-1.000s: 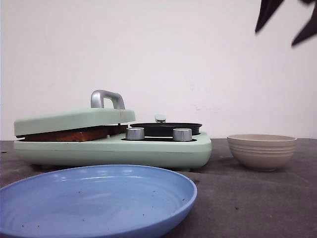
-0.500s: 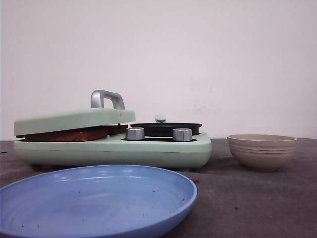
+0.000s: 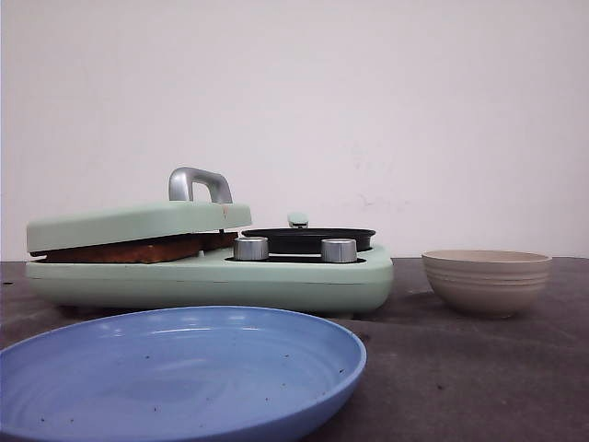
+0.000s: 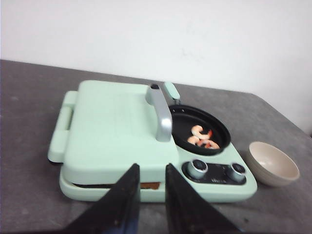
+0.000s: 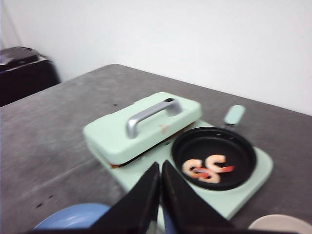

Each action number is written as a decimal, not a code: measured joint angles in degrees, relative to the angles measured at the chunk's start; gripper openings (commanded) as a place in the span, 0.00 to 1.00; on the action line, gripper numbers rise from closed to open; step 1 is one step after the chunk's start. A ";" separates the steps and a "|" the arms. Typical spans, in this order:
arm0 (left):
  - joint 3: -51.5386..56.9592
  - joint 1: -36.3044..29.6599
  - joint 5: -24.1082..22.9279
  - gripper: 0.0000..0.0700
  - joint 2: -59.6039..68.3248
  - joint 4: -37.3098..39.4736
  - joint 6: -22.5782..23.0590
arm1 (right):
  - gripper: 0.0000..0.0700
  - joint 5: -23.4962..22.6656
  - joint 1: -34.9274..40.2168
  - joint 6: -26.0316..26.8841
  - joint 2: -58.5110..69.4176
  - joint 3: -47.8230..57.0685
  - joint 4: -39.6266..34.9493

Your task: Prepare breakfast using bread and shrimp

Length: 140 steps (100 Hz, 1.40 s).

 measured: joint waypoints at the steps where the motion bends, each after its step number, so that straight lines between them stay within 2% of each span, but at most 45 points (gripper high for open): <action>1: 0.00 0.00 0.02 0.00 0.00 -0.04 -0.02 | 0.00 0.00 0.09 0.00 -0.22 -0.39 0.00; 20: -2.10 0.00 0.35 0.00 -1.18 0.07 -0.35 | 0.00 0.44 2.08 0.31 -4.17 -8.44 3.19; 40: -5.18 0.00 0.42 0.00 -9.03 -0.26 -0.33 | 0.00 5.75 4.96 1.88 -12.55 -17.94 8.63; 56: -9.03 0.00 0.42 0.00 -15.65 -3.26 -0.52 | 0.00 6.10 5.42 2.58 -18.53 -24.06 8.81; 85: -9.14 0.00 -0.13 0.00 -15.43 -2.84 -0.63 | 0.00 6.10 5.53 3.15 -25.00 -30.21 8.13; 102: -9.14 0.00 -1.53 0.00 -15.43 -3.10 -3.15 | 0.00 6.16 5.53 3.61 -25.62 -30.23 7.34; 121: -9.14 0.00 -1.51 0.00 -15.43 -4.44 -10.16 | 0.00 6.19 5.53 4.42 -25.59 -30.23 6.69; 140: -9.14 0.00 -1.49 0.00 -15.43 -4.39 -11.61 | 0.00 6.19 5.53 4.46 -25.62 -30.23 6.88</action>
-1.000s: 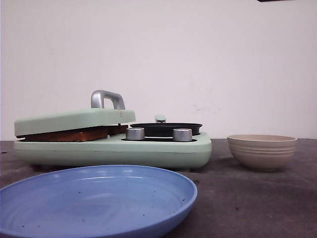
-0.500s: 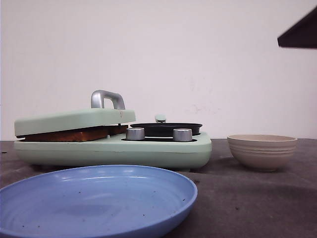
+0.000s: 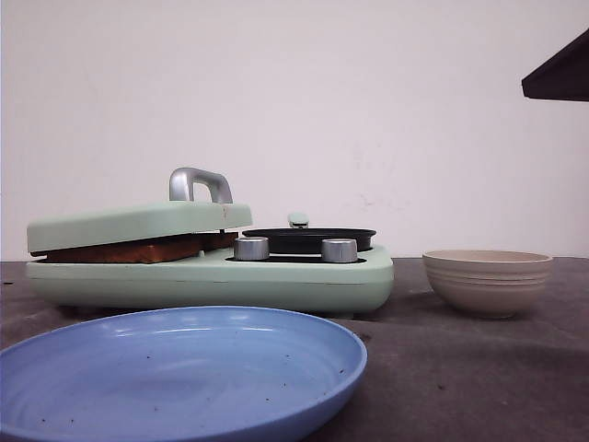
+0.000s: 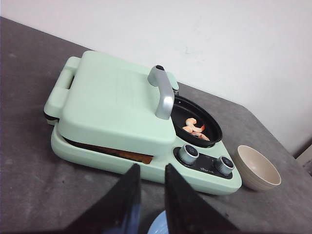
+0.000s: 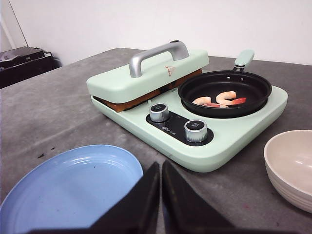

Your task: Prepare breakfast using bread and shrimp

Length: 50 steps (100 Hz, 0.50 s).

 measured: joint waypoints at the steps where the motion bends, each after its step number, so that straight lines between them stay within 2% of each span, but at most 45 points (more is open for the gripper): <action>1: 0.00 0.00 0.00 0.00 0.00 0.00 -0.04 | 0.00 0.00 0.00 0.00 0.02 0.00 0.00; 34: 0.00 0.00 -0.39 0.00 0.00 -0.07 -0.24 | 0.00 0.00 0.00 0.00 0.02 0.00 0.00; 50: -0.57 0.20 -12.90 0.00 -0.02 -5.62 -0.22 | 0.00 0.00 0.00 0.02 0.00 0.00 0.00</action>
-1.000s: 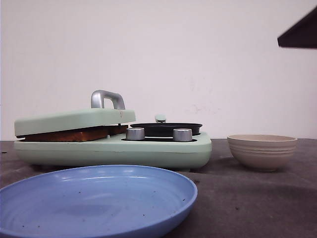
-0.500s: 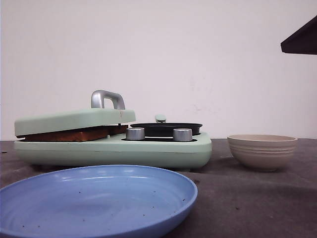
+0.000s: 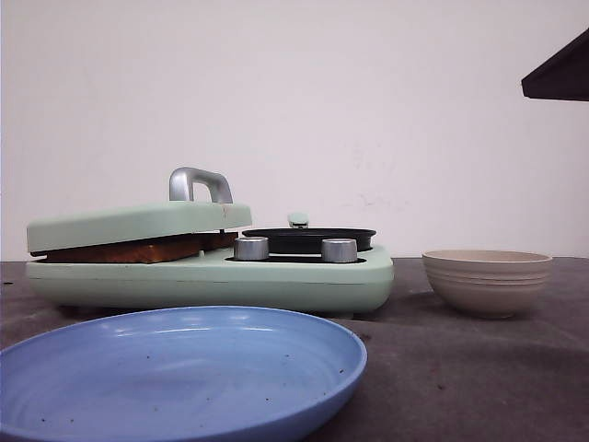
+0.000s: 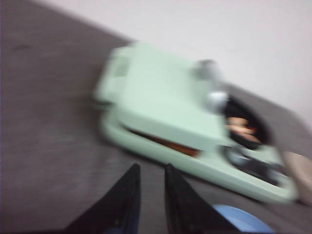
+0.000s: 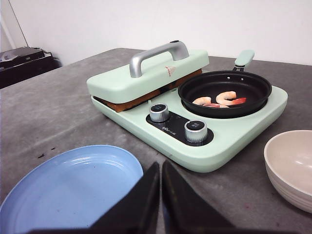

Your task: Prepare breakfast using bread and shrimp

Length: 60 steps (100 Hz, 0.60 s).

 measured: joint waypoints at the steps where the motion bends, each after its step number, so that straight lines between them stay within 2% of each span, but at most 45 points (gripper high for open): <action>1: -0.07 0.02 -0.96 0.00 0.00 0.04 0.04 | 0.00 0.00 0.00 0.00 0.00 0.00 0.00; 11: -1.22 0.94 -10.99 0.00 0.00 3.80 2.25 | 0.00 0.00 0.00 0.02 0.00 0.00 0.02; 20: -4.68 1.60 -17.33 0.00 -0.02 10.84 7.37 | 0.00 0.02 0.00 0.07 0.00 0.00 0.00; 29: -9.75 2.08 -18.12 0.00 -0.02 18.47 12.15 | 0.00 0.02 0.00 0.09 0.00 0.00 0.04; 37: -13.57 2.08 -17.11 0.00 0.00 22.84 14.29 | 0.00 0.02 0.00 0.09 0.00 0.00 0.02; 60: -17.94 2.05 -16.74 0.00 0.04 23.04 16.57 | 0.00 0.02 0.00 0.11 0.00 0.00 0.07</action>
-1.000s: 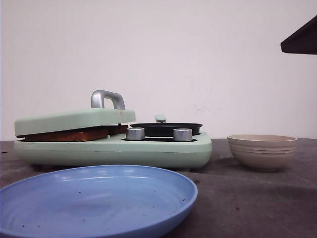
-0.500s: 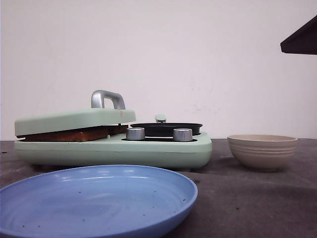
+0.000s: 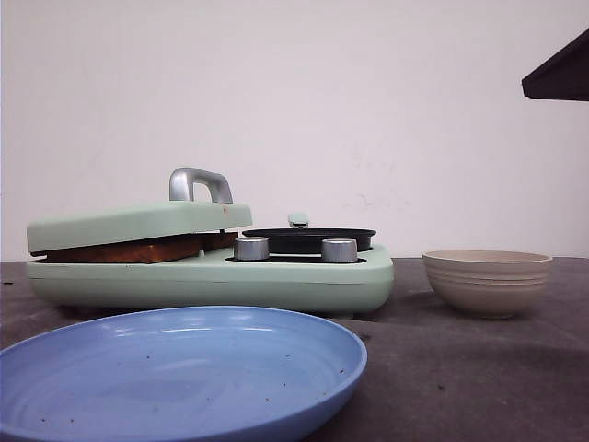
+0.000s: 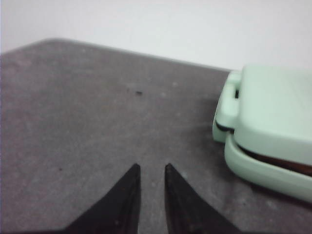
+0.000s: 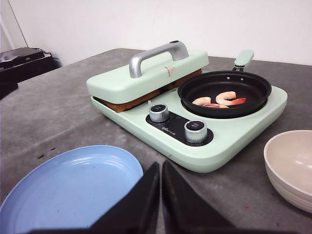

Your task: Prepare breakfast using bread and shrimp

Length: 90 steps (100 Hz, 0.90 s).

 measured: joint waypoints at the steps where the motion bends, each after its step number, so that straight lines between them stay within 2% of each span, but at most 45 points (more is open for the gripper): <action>1: 0.00 0.00 0.04 0.00 0.00 -0.33 0.15 | 0.00 0.00 0.00 0.00 0.00 0.00 0.02; 19: 0.00 0.00 0.63 0.00 -0.07 -0.72 3.43 | 0.00 0.00 0.00 0.00 0.00 0.00 0.33; 37: 0.00 0.00 2.08 0.00 -0.07 -0.76 3.45 | 0.00 0.00 0.00 0.00 0.00 0.00 0.35; 90: 0.00 0.00 2.16 0.00 -0.07 -0.79 3.45 | 0.00 0.00 0.00 0.00 0.00 0.00 0.33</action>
